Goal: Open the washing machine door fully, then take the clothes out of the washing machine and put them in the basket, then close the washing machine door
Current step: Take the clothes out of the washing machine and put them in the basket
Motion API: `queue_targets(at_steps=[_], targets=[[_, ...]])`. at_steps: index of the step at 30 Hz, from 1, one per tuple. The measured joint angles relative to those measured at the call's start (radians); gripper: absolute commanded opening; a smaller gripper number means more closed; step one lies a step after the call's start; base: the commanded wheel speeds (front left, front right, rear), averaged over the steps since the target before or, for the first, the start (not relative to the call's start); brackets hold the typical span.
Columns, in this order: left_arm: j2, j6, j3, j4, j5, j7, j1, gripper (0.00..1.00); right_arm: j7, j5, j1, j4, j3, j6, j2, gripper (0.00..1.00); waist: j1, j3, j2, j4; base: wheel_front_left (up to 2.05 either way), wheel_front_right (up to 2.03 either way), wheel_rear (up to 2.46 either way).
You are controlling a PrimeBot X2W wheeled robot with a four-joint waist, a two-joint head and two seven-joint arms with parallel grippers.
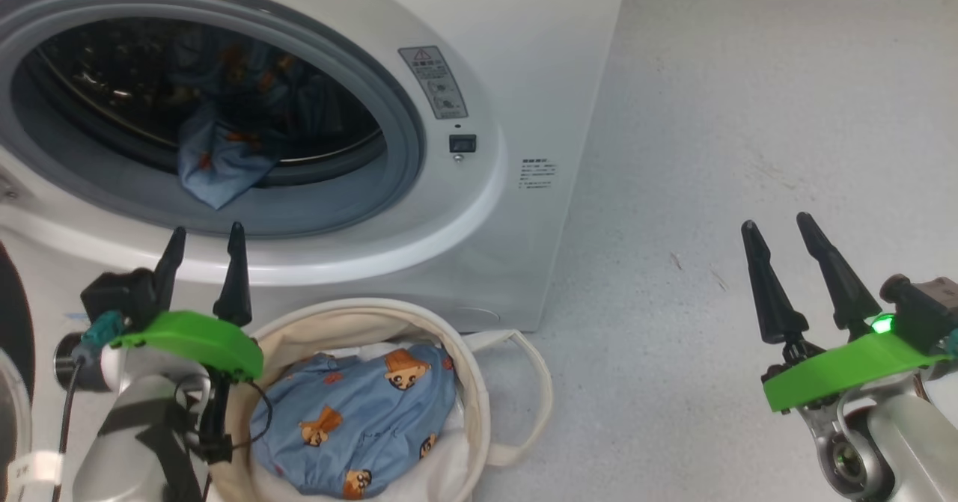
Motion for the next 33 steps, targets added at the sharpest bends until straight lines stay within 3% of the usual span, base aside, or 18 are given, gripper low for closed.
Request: queue_targets(at_steps=[16, 33], targets=[[-0.001, 0.003, 0.038, 0.207, 0.036, 0.0, -0.212, 1.0, 0.0, 0.0, -0.008, -0.048, 0.001, 0.0, -0.017, 1.0, 0.0001, 0.114, 0.0, -0.066, 0.0, 0.0, 0.0], [0.047, 0.068, 0.088, 0.337, 0.076, 0.0, -0.448, 1.0, 0.0, -0.001, -0.051, -0.094, -0.044, 0.0, -0.015, 1.0, 0.0002, 0.302, 0.0, -0.129, 0.0, 0.0, 0.0]])
